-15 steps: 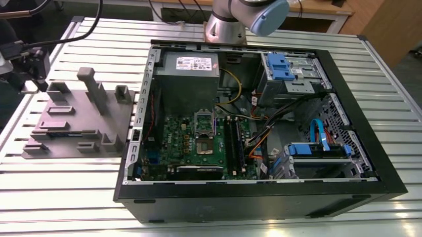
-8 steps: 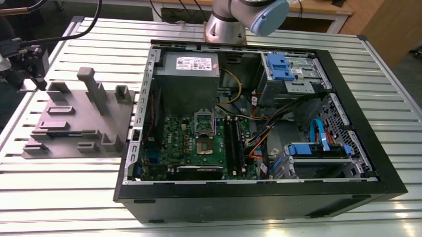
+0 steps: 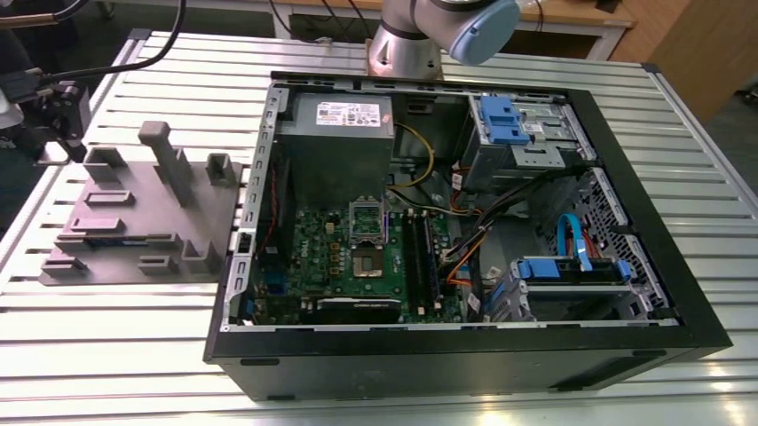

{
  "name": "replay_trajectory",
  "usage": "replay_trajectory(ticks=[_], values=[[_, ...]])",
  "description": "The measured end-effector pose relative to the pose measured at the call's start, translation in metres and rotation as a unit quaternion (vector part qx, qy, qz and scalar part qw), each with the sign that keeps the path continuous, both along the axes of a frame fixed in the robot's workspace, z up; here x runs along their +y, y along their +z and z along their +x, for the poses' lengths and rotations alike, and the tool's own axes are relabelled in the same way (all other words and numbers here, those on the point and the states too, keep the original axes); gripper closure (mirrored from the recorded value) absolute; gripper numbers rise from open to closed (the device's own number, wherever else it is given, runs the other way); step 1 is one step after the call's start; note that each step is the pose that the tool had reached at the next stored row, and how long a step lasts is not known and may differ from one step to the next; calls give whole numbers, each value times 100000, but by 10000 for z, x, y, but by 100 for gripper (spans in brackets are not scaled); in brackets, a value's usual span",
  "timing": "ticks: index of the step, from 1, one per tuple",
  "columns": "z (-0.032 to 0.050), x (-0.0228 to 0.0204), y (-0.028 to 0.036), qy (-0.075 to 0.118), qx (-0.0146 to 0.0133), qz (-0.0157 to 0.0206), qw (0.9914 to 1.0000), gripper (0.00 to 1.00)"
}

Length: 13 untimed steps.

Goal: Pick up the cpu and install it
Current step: 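Pick up the cpu and move it towards the insertion slot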

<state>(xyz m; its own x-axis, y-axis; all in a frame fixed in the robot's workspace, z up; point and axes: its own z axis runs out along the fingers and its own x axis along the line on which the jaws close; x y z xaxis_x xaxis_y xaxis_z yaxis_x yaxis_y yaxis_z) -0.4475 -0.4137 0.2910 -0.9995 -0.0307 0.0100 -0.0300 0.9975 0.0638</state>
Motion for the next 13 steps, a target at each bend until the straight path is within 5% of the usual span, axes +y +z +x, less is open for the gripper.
replay_trajectory(ticks=[13], values=[[1,0,118,3,0,-1,100000,53]])
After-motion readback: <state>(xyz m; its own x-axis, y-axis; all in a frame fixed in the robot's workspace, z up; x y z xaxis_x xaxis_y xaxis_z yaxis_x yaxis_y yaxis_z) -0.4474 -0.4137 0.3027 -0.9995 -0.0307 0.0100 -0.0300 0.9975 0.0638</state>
